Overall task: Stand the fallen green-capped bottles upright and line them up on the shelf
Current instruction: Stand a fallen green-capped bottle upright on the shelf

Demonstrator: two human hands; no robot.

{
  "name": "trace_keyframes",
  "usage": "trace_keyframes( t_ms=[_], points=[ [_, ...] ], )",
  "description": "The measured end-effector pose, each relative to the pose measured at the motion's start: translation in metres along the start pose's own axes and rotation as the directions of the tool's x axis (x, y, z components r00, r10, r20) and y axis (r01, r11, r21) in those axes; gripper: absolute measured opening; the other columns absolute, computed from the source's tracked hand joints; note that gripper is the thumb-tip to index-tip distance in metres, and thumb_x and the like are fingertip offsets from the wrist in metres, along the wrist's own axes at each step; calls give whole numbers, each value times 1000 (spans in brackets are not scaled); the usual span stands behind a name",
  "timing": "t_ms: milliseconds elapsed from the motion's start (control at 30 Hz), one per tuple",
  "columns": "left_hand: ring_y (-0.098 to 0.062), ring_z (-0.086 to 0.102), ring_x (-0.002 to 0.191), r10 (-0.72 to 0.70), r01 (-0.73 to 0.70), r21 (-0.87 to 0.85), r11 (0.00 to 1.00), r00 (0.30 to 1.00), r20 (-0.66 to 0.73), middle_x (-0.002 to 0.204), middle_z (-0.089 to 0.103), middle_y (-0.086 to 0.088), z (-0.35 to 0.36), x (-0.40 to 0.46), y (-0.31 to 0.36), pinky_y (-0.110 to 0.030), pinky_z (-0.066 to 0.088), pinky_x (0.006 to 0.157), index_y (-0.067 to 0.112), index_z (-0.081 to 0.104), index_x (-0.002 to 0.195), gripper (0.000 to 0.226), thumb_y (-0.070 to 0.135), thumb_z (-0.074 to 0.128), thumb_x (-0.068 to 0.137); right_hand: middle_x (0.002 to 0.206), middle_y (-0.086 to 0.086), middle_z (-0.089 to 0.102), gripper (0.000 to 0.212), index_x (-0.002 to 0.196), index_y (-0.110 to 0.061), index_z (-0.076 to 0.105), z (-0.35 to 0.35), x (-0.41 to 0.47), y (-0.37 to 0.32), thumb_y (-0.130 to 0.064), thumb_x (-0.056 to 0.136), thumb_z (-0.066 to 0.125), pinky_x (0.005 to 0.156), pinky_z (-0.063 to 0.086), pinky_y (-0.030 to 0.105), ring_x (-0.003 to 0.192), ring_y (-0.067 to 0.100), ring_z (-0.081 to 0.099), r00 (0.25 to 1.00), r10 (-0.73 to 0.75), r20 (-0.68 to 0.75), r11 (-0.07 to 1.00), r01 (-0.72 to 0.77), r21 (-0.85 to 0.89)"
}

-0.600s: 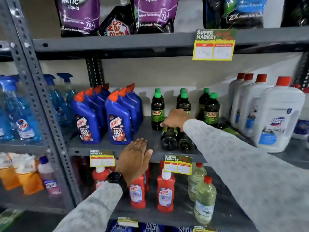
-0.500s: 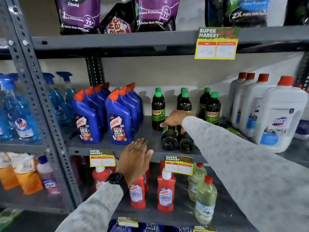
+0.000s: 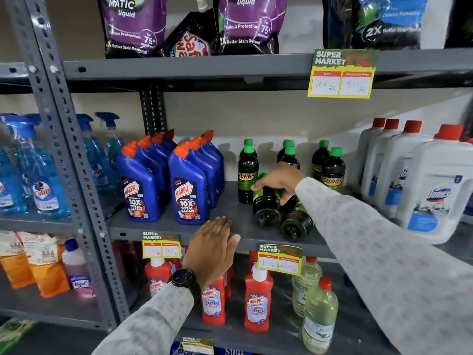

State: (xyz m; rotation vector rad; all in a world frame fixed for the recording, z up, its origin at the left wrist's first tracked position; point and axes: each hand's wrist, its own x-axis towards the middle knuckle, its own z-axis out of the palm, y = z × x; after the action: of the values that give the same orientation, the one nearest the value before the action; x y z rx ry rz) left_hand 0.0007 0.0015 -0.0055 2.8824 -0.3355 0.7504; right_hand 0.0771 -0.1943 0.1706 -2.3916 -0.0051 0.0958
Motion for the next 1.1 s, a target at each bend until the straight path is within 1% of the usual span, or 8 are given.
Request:
trace_keyframes(
  t_ms=[133, 233, 333, 400, 500, 867, 967, 1100],
  points=[
    [-20, 43, 144, -4, 4, 3, 1000, 1000, 5, 154, 50, -8, 3, -1, -2, -38, 31, 121, 12, 45, 149, 74, 59, 10, 104, 89, 7, 72, 44, 87, -12, 64, -14, -14, -1, -41, 67, 91, 65, 65, 42, 78, 25, 73, 964, -153, -217, 970, 188, 152],
    [-20, 40, 146, -4, 4, 10, 1000, 1000, 9, 156, 47, -8, 4, -1, -1, -38, 29, 122, 12, 43, 151, 74, 59, 12, 104, 91, 1, 74, 57, 99, -15, 69, -3, -20, 3, -53, 61, 88, 74, 63, 40, 82, 19, 72, 915, -217, -340, 942, 288, 172],
    [-20, 37, 148, -1, 0, 36, 999, 1000, 28, 158, 45, -9, 2, -1, 0, -39, 27, 123, 12, 39, 153, 74, 59, 10, 104, 104, -3, 67, 76, 123, -16, 54, 19, -24, 14, -47, 63, 89, 78, 54, 32, 92, 17, 65, 863, -278, -422, 915, 371, 156],
    [-21, 36, 148, 1, -3, 36, 999, 999, 35, 159, 43, -9, 1, -1, 1, -39, 26, 123, 11, 38, 153, 76, 59, 8, 103, 105, -3, 67, 75, 122, -17, 48, 33, -25, 22, -41, 65, 91, 79, 55, 34, 94, 19, 66, 840, -306, -447, 900, 409, 152],
    [-22, 33, 150, 3, -4, 22, 1000, 999, 46, 161, 40, -9, 0, -1, 1, -40, 24, 124, 11, 36, 155, 77, 60, 7, 102, 108, -1, 69, 76, 122, -19, 44, 45, -22, 30, -39, 66, 91, 85, 58, 40, 98, 21, 68, 850, -308, -427, 906, 400, 142],
    [-19, 27, 152, -15, 14, 19, 1000, 998, 68, 164, 34, -6, 1, 0, 1, -39, 20, 125, 15, 31, 157, 78, 62, 5, 101, 108, -1, 66, 77, 124, -20, 42, 52, -16, 34, -36, 68, 91, 81, 52, 33, 96, 19, 65, 879, -333, -341, 901, 403, 158],
    [-20, 28, 152, -13, 12, 23, 1000, 998, 61, 164, 35, -7, 1, 1, 1, -38, 19, 125, 14, 32, 157, 75, 60, 7, 102, 110, -6, 64, 78, 131, -20, 42, 44, -16, 35, -32, 71, 90, 86, 48, 33, 101, 16, 62, 910, -344, -231, 887, 396, 236],
    [-20, 28, 152, -8, 7, 16, 1000, 998, 62, 164, 35, -7, 0, 0, 1, -37, 19, 125, 14, 32, 156, 73, 59, 10, 104, 117, -5, 65, 74, 141, -21, 46, 37, -9, 36, -6, 79, 82, 105, 45, 41, 113, 18, 60, 931, -363, -49, 870, 357, 341]
  ],
)
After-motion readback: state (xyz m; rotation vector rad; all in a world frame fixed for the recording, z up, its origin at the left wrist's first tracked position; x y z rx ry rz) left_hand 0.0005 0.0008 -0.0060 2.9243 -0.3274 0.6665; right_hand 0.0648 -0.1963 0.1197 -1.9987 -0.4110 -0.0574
